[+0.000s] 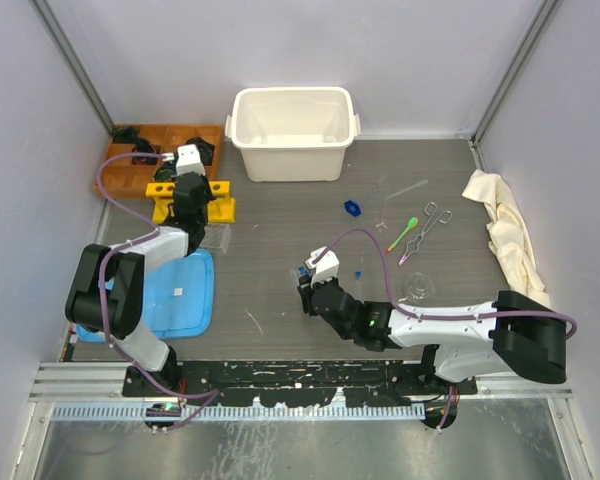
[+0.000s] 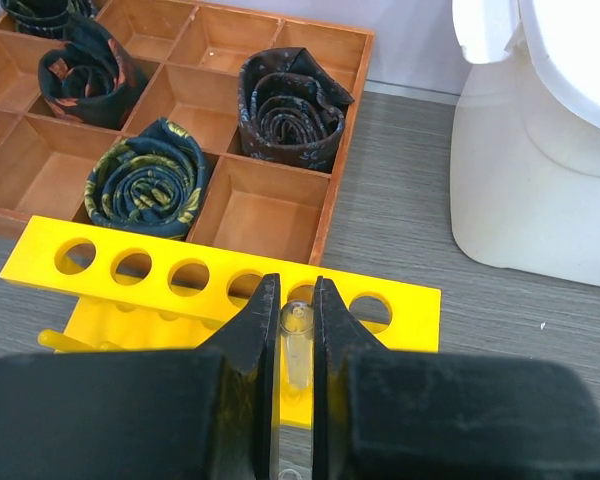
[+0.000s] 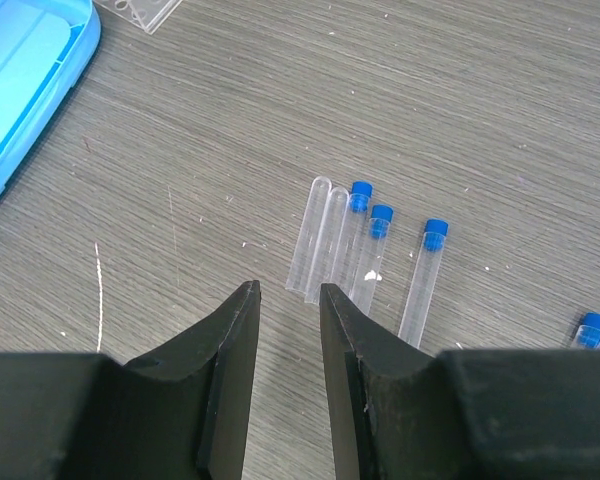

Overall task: Organize the chemistry lab equipment
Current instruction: Insert the test tube into the slot of the test tube rack.

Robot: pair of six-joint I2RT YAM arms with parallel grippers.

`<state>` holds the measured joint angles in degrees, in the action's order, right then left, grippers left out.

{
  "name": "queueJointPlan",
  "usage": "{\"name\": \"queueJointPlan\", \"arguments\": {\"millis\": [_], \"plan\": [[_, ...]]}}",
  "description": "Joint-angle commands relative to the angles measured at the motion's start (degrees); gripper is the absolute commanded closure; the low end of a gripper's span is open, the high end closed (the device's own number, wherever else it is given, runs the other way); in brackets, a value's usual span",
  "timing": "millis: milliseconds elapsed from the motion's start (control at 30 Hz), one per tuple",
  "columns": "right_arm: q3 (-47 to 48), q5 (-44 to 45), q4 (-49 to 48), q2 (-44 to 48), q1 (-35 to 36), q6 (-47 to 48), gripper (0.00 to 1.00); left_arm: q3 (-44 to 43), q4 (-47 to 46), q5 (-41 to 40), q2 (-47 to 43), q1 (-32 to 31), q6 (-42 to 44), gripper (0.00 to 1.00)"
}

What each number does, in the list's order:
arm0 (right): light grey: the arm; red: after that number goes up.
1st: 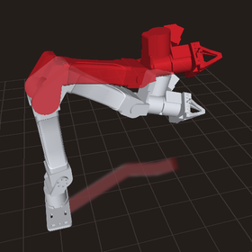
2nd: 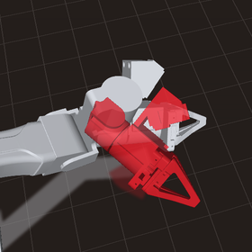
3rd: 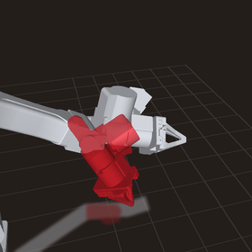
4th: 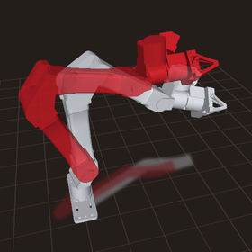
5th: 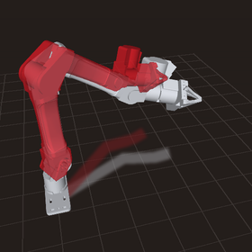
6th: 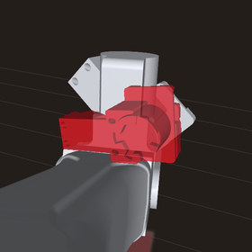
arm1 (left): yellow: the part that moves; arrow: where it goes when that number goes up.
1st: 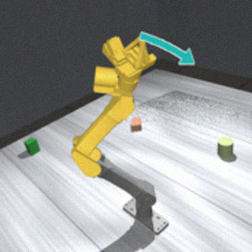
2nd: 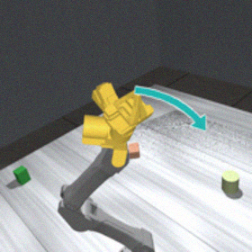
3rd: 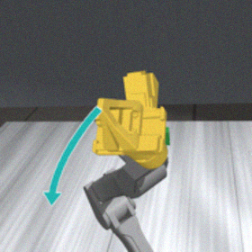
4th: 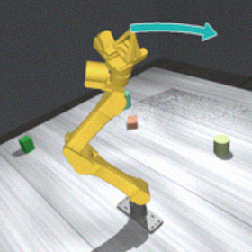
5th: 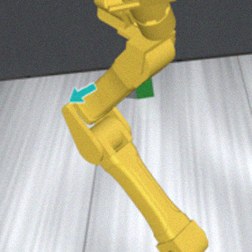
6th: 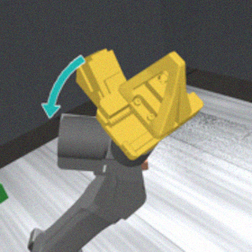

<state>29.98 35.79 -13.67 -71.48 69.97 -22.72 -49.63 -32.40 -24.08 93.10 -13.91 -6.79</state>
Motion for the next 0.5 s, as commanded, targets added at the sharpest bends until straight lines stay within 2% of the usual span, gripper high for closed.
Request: {"name": "queueJointPlan", "arguments": {"millis": [0,467], "plan": [[0.0,0.3,-2.5,1.5,-0.3,-0.8,0.63,-0.9,-3.9,-1.4,0.4,0.1,0.7,1.00],[-0.3,0.3,-2.4,1.7,-0.5,-1.0,0.63,0.2,-4.4,-0.9,1.1,0.1,0.4,1.00]]}}
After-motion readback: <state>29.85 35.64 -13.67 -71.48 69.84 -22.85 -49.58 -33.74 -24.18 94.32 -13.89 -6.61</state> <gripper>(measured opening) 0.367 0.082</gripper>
